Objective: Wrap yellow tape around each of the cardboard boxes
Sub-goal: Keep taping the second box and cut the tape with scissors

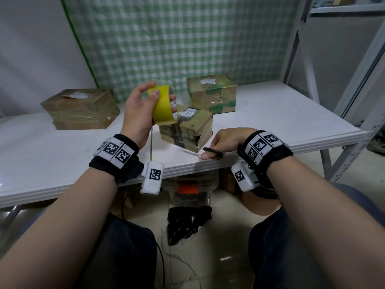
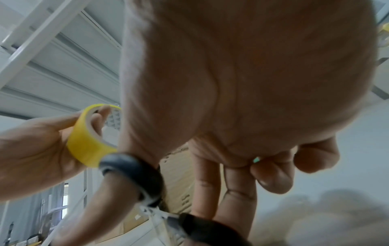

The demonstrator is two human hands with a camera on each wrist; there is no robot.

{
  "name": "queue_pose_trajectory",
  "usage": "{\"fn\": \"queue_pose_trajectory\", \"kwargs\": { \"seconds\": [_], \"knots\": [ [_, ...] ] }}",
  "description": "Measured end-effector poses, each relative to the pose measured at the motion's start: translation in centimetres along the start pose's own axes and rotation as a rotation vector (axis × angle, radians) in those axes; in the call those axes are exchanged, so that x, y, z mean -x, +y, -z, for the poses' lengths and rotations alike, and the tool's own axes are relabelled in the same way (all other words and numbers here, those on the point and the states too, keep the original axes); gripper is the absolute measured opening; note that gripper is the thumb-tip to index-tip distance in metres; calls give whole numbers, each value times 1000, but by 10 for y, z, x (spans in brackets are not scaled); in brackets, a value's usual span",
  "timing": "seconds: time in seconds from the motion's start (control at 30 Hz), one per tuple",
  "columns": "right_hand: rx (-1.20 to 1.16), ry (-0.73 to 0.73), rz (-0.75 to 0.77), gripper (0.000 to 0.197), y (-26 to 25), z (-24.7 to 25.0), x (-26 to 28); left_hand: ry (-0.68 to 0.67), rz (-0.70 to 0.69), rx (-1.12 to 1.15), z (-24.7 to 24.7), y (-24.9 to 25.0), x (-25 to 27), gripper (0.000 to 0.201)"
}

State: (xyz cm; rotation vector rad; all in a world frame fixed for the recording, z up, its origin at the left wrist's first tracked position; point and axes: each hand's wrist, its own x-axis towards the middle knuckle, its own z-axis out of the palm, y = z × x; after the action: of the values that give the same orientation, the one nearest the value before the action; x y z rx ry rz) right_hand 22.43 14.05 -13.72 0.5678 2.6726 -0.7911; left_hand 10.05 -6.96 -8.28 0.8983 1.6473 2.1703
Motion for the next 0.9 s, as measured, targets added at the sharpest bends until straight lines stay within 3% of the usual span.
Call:
{"fn": "queue_pose_trajectory", "kwargs": {
  "seconds": [0.1, 0.17, 0.3, 0.53, 0.7, 0.8, 0.9],
  "knots": [
    [17, 6, -12, 69, -1, 0, 1, -62, 24, 31, -5, -11, -2, 23],
    [40, 8, -16, 70, -1, 1, 2, -24, 64, 56, -7, -16, -7, 23],
    [17, 7, -7, 55, 1, 1, 6, -4, 125, 71, -5, -15, -16, 31],
    [-61, -22, -12, 49, 8, 1, 20, -65, 117, 24, 2, -15, -16, 28],
    [-183, -21, 69, 43, 18, -1, 25, -55, 111, 29, 1, -14, -14, 32],
    [-428, 110, 178, 50, 22, -2, 26, -45, 108, 23, 1, -14, -13, 34],
    [-648, 425, 149, 26, 20, 4, 30, -41, 105, 18, 2, -15, -12, 34]
  ]
}}
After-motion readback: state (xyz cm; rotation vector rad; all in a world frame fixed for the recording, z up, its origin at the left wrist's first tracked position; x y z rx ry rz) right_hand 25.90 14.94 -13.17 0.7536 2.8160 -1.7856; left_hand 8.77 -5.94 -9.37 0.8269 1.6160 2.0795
